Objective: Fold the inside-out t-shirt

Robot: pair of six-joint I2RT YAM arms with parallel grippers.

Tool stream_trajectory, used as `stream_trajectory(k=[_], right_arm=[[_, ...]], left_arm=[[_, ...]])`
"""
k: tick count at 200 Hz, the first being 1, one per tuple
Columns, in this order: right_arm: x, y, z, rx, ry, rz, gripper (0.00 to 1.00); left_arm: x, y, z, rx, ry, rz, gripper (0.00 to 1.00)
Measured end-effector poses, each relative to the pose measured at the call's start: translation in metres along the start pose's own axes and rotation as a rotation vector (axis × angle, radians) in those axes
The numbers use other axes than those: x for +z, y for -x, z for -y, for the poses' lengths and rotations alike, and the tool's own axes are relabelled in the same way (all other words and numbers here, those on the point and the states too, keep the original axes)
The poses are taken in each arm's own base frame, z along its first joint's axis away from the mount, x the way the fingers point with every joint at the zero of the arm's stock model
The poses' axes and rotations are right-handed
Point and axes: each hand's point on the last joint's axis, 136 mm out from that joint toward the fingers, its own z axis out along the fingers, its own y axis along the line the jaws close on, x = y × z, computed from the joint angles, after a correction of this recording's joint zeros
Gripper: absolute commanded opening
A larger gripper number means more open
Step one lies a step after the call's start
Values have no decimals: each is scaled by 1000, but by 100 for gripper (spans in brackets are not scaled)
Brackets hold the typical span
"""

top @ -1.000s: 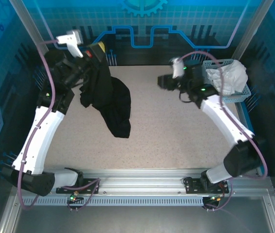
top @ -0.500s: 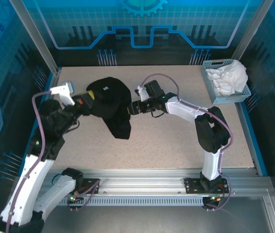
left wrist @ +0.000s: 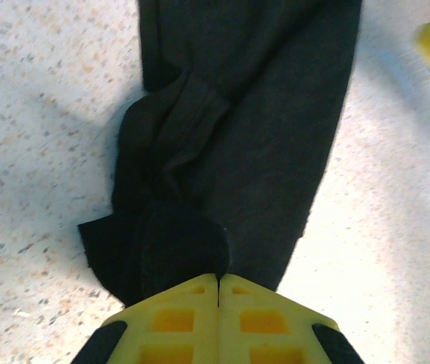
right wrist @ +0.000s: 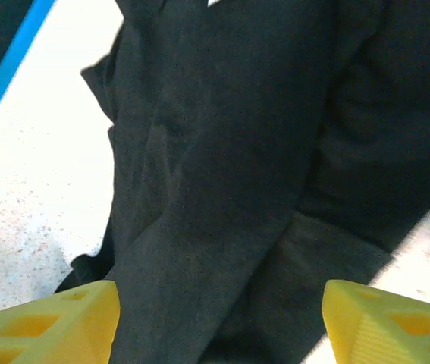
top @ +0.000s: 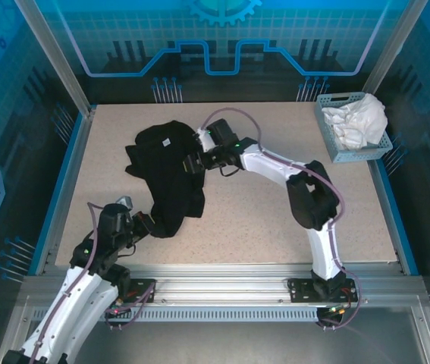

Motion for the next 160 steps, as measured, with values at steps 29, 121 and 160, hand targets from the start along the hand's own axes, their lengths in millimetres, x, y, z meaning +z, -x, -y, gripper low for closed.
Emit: stream_trajectory(k=[29,121,160], right_arm=[[45,3,-6,-10,-8,-42,57],[-65,-66,109,204,-251,-53,8],[-130,-123,122,241,-347,-36,46]], left_arm=[[0,2,6,-10,-26,1,0],[22,10,43,18,-156,-39,0],[57,-12,55,62,-180,-184,0]])
